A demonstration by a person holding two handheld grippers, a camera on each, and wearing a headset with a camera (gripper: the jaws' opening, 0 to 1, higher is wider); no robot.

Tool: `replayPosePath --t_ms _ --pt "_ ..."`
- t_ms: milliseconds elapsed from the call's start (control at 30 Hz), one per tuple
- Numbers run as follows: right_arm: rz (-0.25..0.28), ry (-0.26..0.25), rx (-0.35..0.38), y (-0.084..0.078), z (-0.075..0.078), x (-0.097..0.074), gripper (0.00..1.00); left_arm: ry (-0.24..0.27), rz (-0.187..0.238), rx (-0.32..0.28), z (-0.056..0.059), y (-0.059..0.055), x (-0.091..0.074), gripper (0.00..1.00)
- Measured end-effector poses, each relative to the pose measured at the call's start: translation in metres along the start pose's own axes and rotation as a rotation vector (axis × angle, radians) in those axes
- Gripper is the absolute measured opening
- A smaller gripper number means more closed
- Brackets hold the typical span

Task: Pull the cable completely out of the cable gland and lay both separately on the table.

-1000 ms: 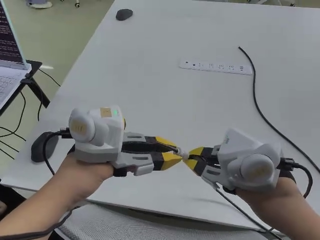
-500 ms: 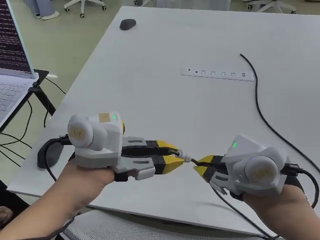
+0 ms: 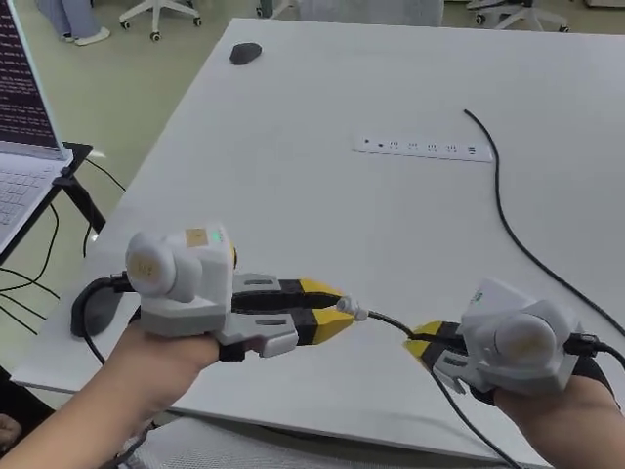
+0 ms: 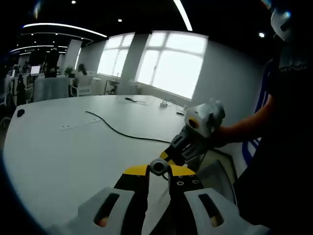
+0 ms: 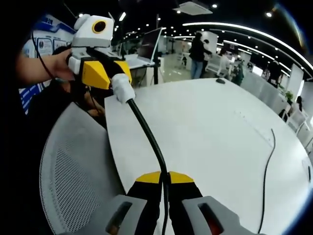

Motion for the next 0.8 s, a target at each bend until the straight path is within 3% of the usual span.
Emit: replayPosePath --t_ms 233,667,800 --pt "-0.010 -0.040 0.056 -0.004 0.016 0.000 0.00 -0.014 -0.007 -0.001 -0.010 -0.002 -0.001 0.15" --pt "-0.021 -0.081 0.082 0.018 0.025 0.004 0.00 -0.050 -0.052 0.033 -0.029 -0.025 -0.002 0.15" --pt "-0.024 -0.099 0.086 0.027 0.032 0.007 0.00 -0.060 -0.048 0.028 -0.036 -0.028 -0.002 0.15"
Point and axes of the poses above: the centre of the closed fingertips' face, and the gripper's own axes: x roughly forward along the fingers, z roughly to its right, y roughly out of its top, the point moved 1 cm from there along -x, roughly backward along the fingers, and after that the axes turned 4 degrees about x, right-handed, at the moved point
